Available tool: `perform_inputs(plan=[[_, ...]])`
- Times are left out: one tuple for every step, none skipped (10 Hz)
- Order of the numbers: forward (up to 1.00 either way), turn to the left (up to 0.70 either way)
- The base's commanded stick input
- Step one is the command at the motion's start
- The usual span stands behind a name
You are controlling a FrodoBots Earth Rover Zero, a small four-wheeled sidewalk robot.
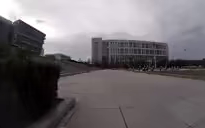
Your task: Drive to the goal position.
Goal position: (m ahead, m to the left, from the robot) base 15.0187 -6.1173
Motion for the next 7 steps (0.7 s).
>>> perform_inputs(plan=[[0.7,0.0],[0.7,0.0],[0.7,0.0],[0.7,0.0],[0.7,0.0],[0.7,0.0],[0.7,0.0]])
